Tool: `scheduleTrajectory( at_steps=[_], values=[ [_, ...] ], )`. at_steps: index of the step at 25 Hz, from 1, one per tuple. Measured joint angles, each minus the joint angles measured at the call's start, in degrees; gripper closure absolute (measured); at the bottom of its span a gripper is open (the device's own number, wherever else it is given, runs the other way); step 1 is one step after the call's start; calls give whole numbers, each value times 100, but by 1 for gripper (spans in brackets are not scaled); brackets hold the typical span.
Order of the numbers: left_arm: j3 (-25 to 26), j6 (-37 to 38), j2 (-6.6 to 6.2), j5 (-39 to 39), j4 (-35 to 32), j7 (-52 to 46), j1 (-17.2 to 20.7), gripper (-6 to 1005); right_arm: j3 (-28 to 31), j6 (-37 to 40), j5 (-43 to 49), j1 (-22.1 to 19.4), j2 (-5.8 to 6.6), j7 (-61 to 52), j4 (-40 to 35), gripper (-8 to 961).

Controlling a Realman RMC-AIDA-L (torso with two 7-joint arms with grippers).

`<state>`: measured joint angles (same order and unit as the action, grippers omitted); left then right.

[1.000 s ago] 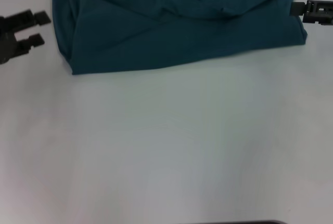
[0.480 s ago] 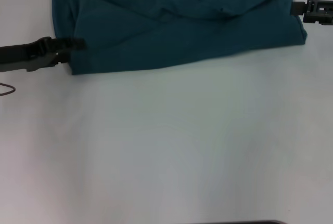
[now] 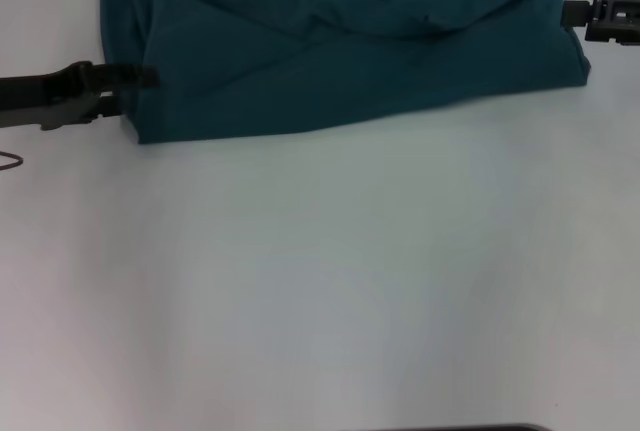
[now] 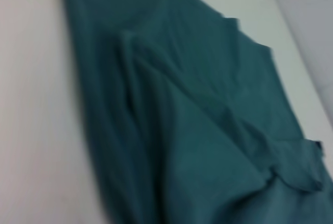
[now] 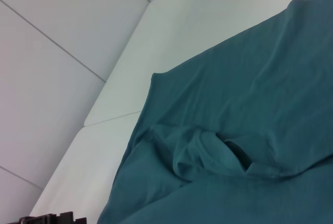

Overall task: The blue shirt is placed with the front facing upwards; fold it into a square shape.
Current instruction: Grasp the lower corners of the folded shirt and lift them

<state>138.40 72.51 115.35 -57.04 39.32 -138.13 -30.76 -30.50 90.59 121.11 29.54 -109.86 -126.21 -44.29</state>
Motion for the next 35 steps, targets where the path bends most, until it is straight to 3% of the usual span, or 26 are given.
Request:
scheduleTrajectory(
  at_steps=[10, 22, 35],
  values=[
    [-12, -298, 99, 170, -57, -346, -72, 149, 10, 1, 0, 4, 0, 0, 0, 29],
    [-67, -569, 110, 258, -482, -383, -299, 168, 16, 26, 0, -31, 0, 0, 0, 28],
    [-274, -645, 149, 260, -483, -572, -436, 189, 39, 47, -3, -20, 0, 0, -2, 29]
  ],
)
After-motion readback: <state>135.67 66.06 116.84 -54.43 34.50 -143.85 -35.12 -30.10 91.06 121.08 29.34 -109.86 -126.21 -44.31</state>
